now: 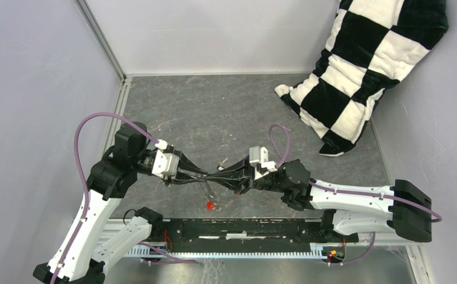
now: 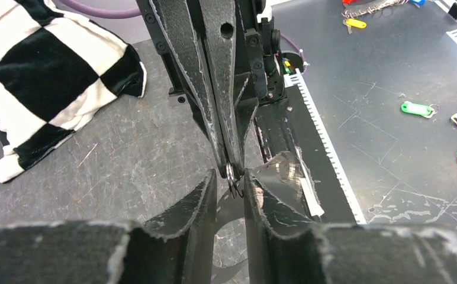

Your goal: Put the keys on the keyring

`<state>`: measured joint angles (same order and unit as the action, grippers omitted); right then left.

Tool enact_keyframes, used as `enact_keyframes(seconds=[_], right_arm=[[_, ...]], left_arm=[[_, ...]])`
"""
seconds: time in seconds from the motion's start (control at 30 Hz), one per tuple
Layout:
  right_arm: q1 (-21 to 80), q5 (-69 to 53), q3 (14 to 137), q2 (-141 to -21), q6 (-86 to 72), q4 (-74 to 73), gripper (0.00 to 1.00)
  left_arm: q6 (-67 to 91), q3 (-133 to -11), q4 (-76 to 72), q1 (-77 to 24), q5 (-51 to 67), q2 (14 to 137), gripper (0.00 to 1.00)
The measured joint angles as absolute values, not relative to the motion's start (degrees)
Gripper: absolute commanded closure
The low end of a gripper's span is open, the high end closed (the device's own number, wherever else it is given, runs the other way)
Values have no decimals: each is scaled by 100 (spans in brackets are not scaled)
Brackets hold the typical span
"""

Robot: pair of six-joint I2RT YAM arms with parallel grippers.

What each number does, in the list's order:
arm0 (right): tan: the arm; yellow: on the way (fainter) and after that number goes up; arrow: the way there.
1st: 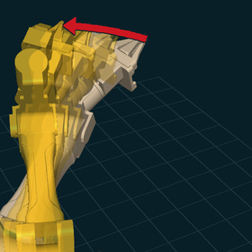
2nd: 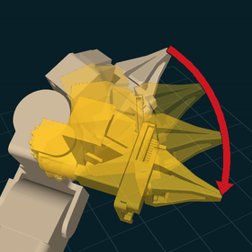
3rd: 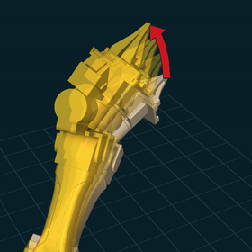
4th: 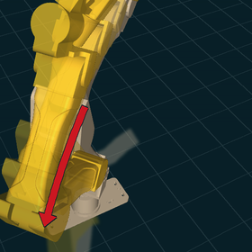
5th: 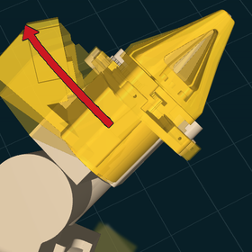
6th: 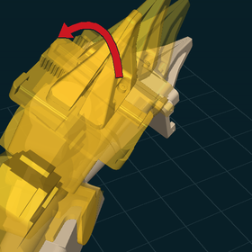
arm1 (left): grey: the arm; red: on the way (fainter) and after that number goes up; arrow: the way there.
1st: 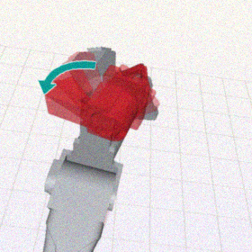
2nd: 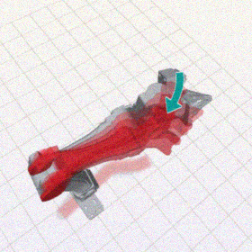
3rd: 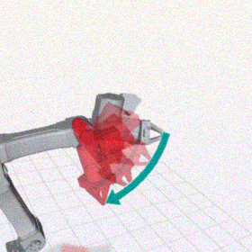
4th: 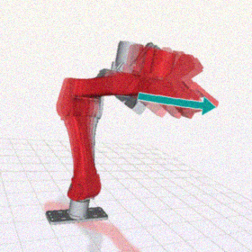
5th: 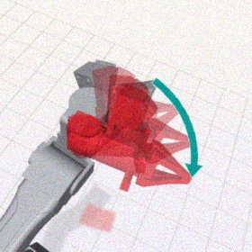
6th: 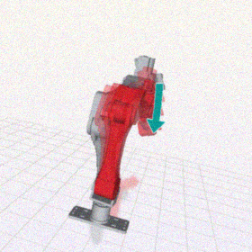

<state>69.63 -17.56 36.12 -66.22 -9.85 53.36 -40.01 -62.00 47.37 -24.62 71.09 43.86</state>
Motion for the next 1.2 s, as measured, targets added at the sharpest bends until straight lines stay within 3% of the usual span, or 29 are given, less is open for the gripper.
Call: enact_keyframes(seconds=[0.2, 0.33, 0.47, 0.7, 0.93, 1.2], right_arm=[[7102, -1402, 3610, -6611, -711, 5214, 99], [7181, -1240, 3562, -6582, -596, 5148, 99], [7201, -1120, 3474, -6445, -508, 5111, 99], [7212, -1153, 3468, -6261, -443, 4989, 99], [7216, -1441, 3448, -6016, -499, 5009, 99], [6978, -2272, 3251, -6187, -1367, 6519, 99]], left_arm=[[-3959, -6189, 4742, -2462, 6980, 4327, 80], [-3992, -6077, 4722, -2475, 6803, 4191, 60], [-4029, -6025, 4722, -2480, 6495, 4053, 56], [-4119, -5889, 4554, -2484, 5979, 3693, 40], [-4121, -5758, 4456, -2484, 6053, 3612, 45], [-4123, -5756, 4147, -2484, 6508, 3610, 54]])
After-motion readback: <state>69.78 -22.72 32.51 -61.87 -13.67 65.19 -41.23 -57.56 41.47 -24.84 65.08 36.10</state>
